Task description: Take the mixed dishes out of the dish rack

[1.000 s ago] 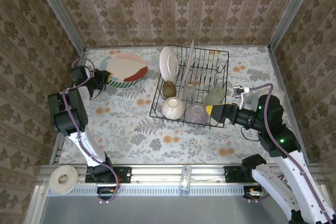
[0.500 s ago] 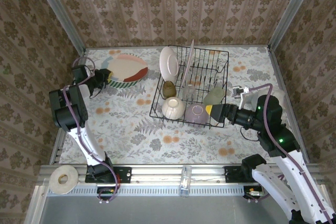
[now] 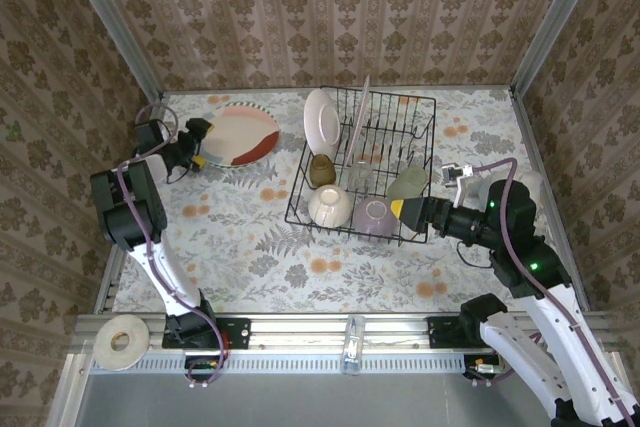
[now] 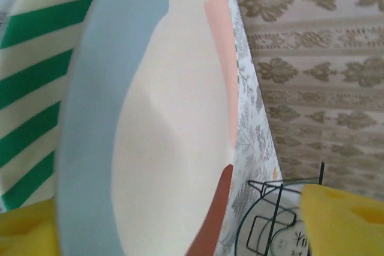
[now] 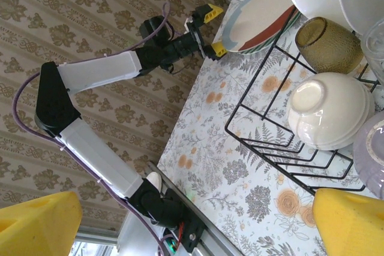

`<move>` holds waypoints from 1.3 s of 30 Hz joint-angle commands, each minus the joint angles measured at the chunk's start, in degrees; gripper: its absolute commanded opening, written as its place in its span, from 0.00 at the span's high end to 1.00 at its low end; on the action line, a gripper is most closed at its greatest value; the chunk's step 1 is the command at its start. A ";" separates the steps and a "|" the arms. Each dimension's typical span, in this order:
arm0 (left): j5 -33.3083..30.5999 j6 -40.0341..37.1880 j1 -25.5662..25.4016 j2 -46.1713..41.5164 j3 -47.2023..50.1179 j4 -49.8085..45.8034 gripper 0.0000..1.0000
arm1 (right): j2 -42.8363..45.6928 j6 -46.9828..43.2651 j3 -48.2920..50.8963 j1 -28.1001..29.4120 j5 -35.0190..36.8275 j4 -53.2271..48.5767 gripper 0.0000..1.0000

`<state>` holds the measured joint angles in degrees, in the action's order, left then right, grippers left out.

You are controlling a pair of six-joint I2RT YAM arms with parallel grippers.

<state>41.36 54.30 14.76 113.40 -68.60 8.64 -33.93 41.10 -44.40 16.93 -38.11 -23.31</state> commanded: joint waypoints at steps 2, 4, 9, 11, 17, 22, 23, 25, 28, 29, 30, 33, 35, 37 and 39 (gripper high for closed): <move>-2.54 -6.53 0.77 -3.82 -4.17 -10.06 0.00 | -0.64 0.48 -1.81 0.51 0.05 1.48 0.00; -4.09 -8.55 1.00 -4.89 -5.32 -14.74 0.00 | -0.93 0.31 -2.13 0.51 0.14 1.38 0.00; -11.28 -12.99 1.84 -7.79 -8.05 -25.22 0.00 | -1.59 -0.27 -3.05 0.65 0.40 0.93 0.00; -13.64 -15.03 1.99 -7.65 -10.47 -31.13 0.00 | -1.96 -0.40 -3.39 0.66 0.49 0.78 0.00; -19.70 -17.13 1.20 -9.12 -11.44 -41.42 0.00 | -3.71 -0.85 -4.71 0.73 0.31 0.83 0.00; -20.62 -18.45 -1.82 -14.01 -7.14 -40.87 0.00 | -4.85 -2.08 -5.77 0.78 1.41 -0.24 0.00; -20.58 -18.54 -2.39 -14.13 -7.00 -41.53 0.00 | -5.11 -2.21 -5.93 0.77 1.37 -0.26 0.00; -19.88 -18.14 -4.39 -14.29 -5.93 -41.97 0.00 | -5.95 -2.50 -6.23 0.82 1.11 -0.29 0.00; -19.25 -16.17 -7.70 -13.85 -3.48 -40.22 0.00 | -6.61 -2.87 -6.35 0.90 1.19 -0.13 0.00; -18.44 -15.13 -8.36 -13.57 -2.61 -39.03 0.00 | -6.67 -2.87 -6.33 0.90 1.33 0.03 0.00; -17.73 -13.60 -8.94 -13.27 -1.60 -37.26 0.00 | -6.75 -2.72 -6.10 0.90 1.45 0.23 0.00; -19.52 -11.65 -10.46 -12.10 -1.58 -35.98 0.00 | -6.61 -2.26 -5.70 0.88 1.70 0.64 0.00; -19.96 -10.99 -10.97 -10.84 -2.43 -35.76 0.00 | -6.30 -2.08 -5.43 0.95 1.89 0.51 0.00; -19.81 -10.48 -11.23 -9.26 -3.55 -35.35 0.00 | -6.00 -2.16 -5.25 0.99 2.15 0.05 0.00; -20.38 -10.25 -11.19 -7.59 -4.65 -35.41 0.00 | -5.78 -2.25 -5.07 1.00 2.29 -0.33 0.00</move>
<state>22.17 42.26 3.66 103.88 -71.07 -27.51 -40.71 39.35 -49.15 17.54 -37.21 -23.38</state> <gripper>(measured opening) 0.997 0.999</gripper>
